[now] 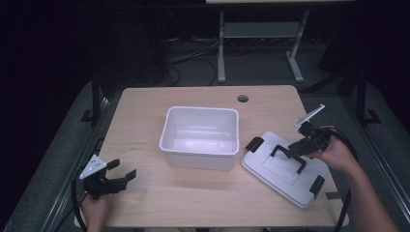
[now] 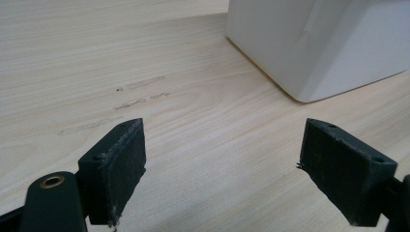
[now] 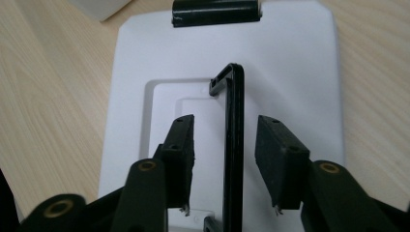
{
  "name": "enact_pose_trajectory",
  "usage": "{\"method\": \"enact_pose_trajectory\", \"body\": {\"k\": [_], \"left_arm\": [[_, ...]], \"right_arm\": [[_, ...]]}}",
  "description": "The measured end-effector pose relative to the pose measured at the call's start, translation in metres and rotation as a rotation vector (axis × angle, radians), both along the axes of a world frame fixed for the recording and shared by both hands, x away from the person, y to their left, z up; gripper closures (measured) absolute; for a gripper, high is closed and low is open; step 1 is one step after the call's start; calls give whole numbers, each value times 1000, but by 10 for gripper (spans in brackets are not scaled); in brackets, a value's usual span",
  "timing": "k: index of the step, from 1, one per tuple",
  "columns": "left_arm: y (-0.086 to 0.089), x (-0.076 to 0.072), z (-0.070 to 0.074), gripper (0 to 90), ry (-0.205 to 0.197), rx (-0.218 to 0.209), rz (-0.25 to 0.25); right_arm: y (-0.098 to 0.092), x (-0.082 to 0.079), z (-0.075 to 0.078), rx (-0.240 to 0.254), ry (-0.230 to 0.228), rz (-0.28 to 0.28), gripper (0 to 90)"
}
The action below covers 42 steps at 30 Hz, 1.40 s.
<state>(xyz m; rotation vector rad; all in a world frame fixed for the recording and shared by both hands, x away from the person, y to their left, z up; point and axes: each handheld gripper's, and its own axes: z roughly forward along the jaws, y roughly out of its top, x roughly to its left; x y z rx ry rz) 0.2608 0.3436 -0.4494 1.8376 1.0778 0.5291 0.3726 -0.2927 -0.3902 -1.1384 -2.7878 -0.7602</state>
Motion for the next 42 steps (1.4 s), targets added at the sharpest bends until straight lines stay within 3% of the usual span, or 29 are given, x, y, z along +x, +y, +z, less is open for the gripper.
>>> {"method": "enact_pose_trajectory", "body": {"k": [7,20,42], "left_arm": [[-1,0,0,159,1,5,-2],[0,0,0,159,0,1,0],[1,-1,0,159,-3,-3,2]], "right_arm": [[-1,-1,-6,8,6,-6,706],[-2,-3,-11,7,9,-8,813],[3,-10,-3,9,-8,19,843]]}}
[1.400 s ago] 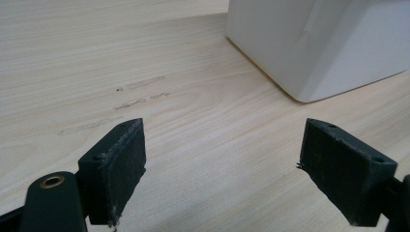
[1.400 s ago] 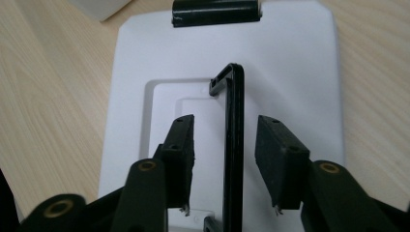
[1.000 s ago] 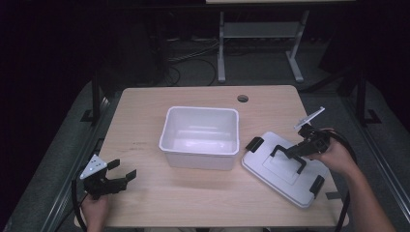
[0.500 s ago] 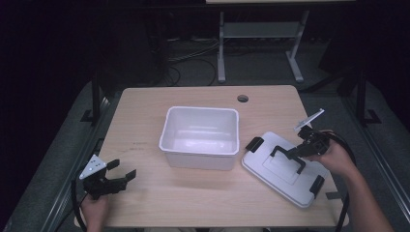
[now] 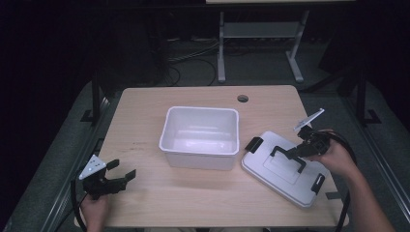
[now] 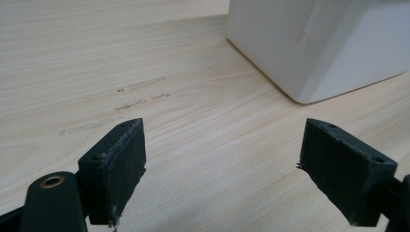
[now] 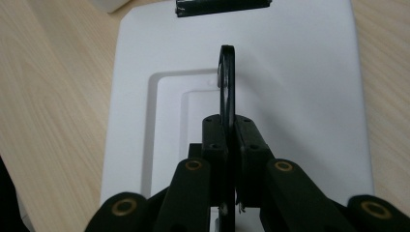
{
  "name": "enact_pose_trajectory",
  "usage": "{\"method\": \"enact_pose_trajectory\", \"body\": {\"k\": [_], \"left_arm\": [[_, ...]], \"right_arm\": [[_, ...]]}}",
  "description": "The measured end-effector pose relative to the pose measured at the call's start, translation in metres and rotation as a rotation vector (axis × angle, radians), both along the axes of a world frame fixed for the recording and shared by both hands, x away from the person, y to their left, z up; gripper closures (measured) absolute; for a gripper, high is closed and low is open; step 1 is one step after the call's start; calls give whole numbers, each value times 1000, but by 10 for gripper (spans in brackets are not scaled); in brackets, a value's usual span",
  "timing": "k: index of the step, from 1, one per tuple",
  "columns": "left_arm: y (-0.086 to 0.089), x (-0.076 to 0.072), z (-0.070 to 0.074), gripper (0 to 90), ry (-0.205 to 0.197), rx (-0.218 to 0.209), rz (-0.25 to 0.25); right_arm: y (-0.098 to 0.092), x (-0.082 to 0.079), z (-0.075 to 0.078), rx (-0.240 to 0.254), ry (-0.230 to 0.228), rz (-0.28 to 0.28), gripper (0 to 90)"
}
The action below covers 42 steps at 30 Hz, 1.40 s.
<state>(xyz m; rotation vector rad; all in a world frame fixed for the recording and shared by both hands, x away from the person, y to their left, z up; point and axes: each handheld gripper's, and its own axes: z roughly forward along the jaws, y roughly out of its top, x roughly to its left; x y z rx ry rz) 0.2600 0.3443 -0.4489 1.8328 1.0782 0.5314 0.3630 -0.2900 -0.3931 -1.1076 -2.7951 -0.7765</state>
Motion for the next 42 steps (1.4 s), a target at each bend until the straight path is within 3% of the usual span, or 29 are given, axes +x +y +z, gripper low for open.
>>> {"method": "enact_pose_trajectory", "body": {"k": [17,42], "left_arm": [[0,0,0,159,-2,-3,1],[0,0,1,159,-4,0,1]], "right_arm": [[1,-19,38,-6,-55,38,843],[-9,-40,86,8,-95,55,843]]}}
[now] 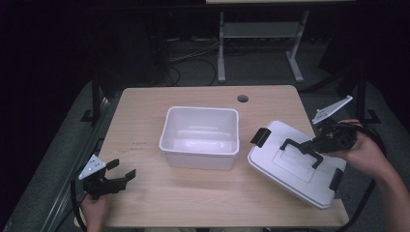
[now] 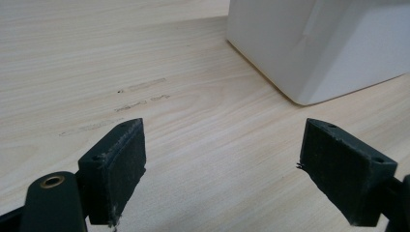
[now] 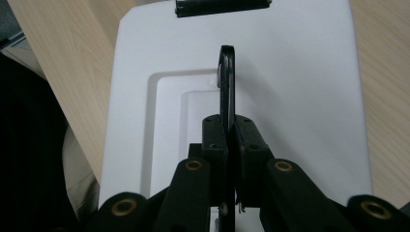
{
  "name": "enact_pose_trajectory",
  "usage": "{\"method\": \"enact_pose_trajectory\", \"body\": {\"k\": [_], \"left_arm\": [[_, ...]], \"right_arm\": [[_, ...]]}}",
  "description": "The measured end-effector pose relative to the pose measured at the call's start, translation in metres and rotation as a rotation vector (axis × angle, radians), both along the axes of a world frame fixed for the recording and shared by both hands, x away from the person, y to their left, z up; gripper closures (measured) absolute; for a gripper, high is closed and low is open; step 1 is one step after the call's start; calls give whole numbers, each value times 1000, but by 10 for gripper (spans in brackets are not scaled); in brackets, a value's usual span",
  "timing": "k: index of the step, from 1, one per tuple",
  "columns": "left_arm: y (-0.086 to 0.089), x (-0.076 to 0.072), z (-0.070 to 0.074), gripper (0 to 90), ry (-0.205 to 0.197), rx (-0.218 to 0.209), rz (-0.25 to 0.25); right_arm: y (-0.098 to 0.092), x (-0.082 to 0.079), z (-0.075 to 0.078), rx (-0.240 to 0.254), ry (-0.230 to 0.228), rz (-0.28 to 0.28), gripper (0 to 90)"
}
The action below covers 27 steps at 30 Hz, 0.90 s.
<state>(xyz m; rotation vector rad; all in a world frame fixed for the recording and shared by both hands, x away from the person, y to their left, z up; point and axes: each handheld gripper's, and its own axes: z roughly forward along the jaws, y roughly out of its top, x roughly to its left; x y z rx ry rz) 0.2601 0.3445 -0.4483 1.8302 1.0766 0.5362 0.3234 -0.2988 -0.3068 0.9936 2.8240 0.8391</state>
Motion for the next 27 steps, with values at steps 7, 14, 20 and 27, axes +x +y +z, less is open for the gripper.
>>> {"method": "enact_pose_trajectory", "body": {"k": [7,14,20,27], "left_arm": [[0,0,0,158,-1,-3,2],[0,1,0,159,1,-8,5],[-1,1,0,159,3,-3,2],[-1,1,0,159,5,-6,3]], "right_arm": [[1,-5,15,-6,-10,12,843],[4,-9,29,-11,-20,29,843],[11,-11,46,-16,-39,52,843],[20,-10,59,-27,-52,76,843]]}}
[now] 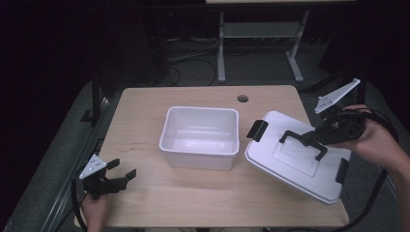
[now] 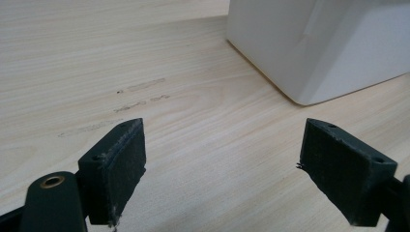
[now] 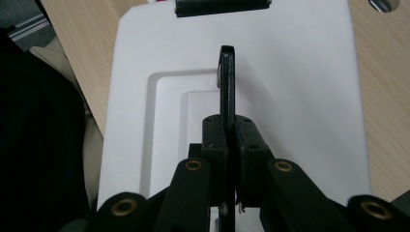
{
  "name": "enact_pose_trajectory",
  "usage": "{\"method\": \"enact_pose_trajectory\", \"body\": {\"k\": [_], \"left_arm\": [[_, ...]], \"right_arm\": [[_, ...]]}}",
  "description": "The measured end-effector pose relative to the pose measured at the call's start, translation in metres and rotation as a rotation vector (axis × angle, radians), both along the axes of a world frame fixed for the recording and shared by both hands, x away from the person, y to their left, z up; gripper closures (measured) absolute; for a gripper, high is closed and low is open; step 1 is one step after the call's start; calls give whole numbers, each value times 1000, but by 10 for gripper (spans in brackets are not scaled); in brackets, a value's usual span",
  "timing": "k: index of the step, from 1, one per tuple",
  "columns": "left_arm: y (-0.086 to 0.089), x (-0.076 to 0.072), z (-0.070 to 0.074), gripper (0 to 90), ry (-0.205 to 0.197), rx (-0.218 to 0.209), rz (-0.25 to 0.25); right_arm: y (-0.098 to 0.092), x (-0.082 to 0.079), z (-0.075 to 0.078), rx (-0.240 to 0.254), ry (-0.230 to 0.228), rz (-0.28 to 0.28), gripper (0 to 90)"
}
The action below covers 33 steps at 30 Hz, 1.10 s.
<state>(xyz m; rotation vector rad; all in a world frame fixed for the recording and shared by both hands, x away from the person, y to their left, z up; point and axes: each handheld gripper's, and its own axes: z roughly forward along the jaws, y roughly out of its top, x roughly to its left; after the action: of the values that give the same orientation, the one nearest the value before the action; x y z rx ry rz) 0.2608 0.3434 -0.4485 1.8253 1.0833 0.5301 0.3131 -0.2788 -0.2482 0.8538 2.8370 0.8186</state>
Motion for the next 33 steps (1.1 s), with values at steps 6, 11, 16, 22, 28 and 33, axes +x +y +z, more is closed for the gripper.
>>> {"method": "enact_pose_trajectory", "body": {"k": [6,11,16,22,28,33], "left_arm": [[1,0,0,159,-1,3,-2],[0,0,0,159,-2,1,0],[0,1,0,159,-3,5,-2],[0,2,0,159,-2,7,-5],[-2,3,0,159,2,12,-12],[-2,2,0,159,0,11,-12]], "right_arm": [[11,1,14,1,-15,27,843],[20,2,20,3,-21,47,843],[32,5,26,9,-30,76,843],[47,11,30,10,-28,105,842],[62,17,31,19,-25,134,842],[77,23,33,23,-23,166,843]]}}
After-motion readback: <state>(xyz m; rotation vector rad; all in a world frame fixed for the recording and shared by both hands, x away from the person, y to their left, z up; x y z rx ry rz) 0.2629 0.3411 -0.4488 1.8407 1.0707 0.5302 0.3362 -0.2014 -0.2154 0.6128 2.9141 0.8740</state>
